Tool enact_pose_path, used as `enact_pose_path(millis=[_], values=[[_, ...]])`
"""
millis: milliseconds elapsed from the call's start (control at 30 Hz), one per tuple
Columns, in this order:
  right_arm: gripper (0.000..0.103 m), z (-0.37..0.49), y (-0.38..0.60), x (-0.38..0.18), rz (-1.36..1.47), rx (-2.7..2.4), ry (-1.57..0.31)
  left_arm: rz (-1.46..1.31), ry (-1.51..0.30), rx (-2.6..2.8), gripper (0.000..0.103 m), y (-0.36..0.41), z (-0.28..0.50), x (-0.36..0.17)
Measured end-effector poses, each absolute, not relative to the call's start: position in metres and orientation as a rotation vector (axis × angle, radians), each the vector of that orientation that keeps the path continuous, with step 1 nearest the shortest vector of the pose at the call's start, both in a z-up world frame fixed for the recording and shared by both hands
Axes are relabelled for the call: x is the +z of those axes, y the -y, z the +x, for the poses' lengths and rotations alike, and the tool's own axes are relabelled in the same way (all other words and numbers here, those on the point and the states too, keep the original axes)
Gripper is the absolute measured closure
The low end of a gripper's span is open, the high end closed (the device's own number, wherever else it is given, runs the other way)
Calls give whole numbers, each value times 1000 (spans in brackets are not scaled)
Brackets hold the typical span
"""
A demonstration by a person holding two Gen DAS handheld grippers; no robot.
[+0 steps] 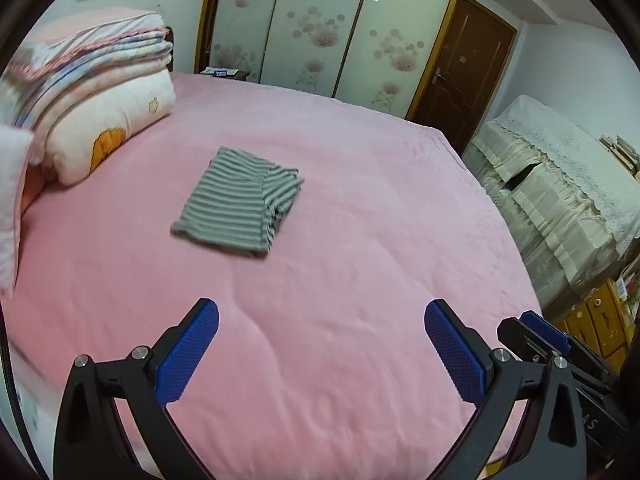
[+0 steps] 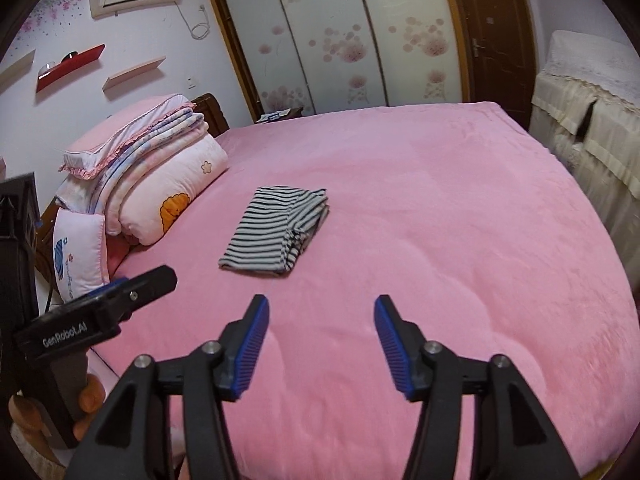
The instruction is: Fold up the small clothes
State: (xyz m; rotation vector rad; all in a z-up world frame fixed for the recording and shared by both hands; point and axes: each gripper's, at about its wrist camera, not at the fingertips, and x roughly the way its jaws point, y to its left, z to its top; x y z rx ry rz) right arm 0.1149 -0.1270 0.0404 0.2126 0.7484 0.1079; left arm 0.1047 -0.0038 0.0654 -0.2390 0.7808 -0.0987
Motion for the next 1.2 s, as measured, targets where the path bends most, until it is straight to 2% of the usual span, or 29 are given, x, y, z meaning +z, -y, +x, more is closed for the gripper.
enact_pose_path(millis=[333, 767, 1200], values=[[43, 25, 145, 28, 258, 55, -779, -231, -765, -21, 1, 30, 7, 58], [38, -29, 147, 43, 169, -58, -684, -160, -758, 28, 1, 31, -26, 49], [38, -51, 137, 24, 98, -75, -716, -84, -728, -29, 1, 61, -47, 50]])
